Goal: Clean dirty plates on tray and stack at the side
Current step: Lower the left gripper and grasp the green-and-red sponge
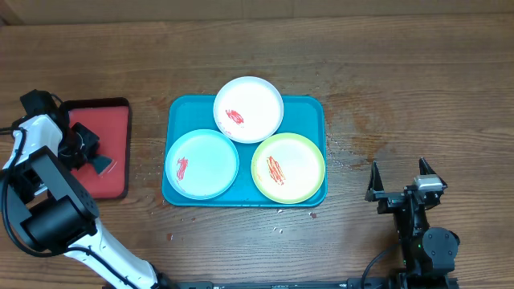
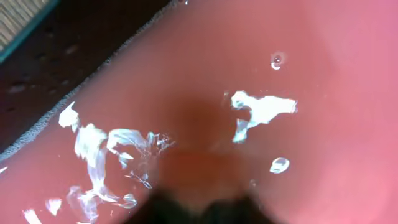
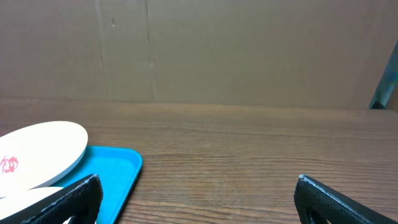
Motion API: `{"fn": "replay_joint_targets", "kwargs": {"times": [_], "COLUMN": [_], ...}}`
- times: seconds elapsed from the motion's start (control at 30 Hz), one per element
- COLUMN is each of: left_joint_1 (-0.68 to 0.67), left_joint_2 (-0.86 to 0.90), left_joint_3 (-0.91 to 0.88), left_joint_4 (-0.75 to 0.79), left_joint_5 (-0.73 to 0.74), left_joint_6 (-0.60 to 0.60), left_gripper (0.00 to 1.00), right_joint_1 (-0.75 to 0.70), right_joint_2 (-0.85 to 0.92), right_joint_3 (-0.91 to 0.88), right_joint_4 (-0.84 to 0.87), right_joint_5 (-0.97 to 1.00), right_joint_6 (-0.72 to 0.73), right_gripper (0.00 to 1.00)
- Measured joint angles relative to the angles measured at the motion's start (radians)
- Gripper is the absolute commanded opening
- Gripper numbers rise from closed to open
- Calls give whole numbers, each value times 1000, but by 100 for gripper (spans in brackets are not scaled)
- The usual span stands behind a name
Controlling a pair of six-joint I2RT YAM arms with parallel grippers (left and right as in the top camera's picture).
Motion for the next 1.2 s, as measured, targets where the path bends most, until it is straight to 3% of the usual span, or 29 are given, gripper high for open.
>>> {"fn": "replay_joint_targets", "kwargs": {"times": [0.07, 0.1, 0.13, 0.17, 0.2, 0.53, 0.73, 0.87, 0.97, 1.0, 1.03, 1.07, 1.1, 1.13, 1.2], "left_joint_1": [0, 0, 0, 0, 0, 0, 0, 0, 0, 0, 0, 0, 0, 0, 0], "left_joint_2": [0, 0, 0, 1, 2, 2, 4, 6, 8, 8, 8, 8, 8, 7, 5], "left_joint_3": [1, 2, 2, 3, 4, 16, 16, 16, 16, 16, 16, 16, 16, 17, 19], "left_joint_4": [-1, -2, -3, -8, -17, -220, -262, -252, -231, -225, -218, -211, -200, -185, -162], "left_joint_5": [1, 0, 1, 3, 5, 99, 146, 161, 162, 162, 162, 162, 163, 166, 166], "left_joint_6": [1, 1, 2, 3, 2, 1, -3, -8, -14, -13, -13, -10, -15, -14, -14], "left_gripper": [4, 10, 41, 89, 100, 99, 53, 11, 4, 5, 15, 47, 93, 100, 100], "right_joint_1": [0, 0, 0, 0, 0, 0, 0, 0, 0, 0, 0, 0, 0, 0, 0], "right_joint_2": [0, 0, 0, 0, 0, 0, 0, 0, 0, 0, 0, 0, 0, 0, 0], "right_joint_3": [0, 0, 0, 0, 0, 0, 0, 0, 0, 0, 0, 0, 0, 0, 0], "right_joint_4": [0, 1, 0, 0, 1, 0, 0, 1, 0, 0, 0, 1, 0, 0, 0], "right_joint_5": [0, 0, 0, 0, 0, 0, 0, 0, 0, 0, 0, 0, 0, 0, 0], "right_joint_6": [0, 0, 0, 0, 0, 0, 0, -1, 0, 0, -1, 0, 0, -1, 0], "right_gripper": [100, 100, 100, 100, 100, 100, 100, 100, 100, 100, 100, 100, 100, 100, 100]}}
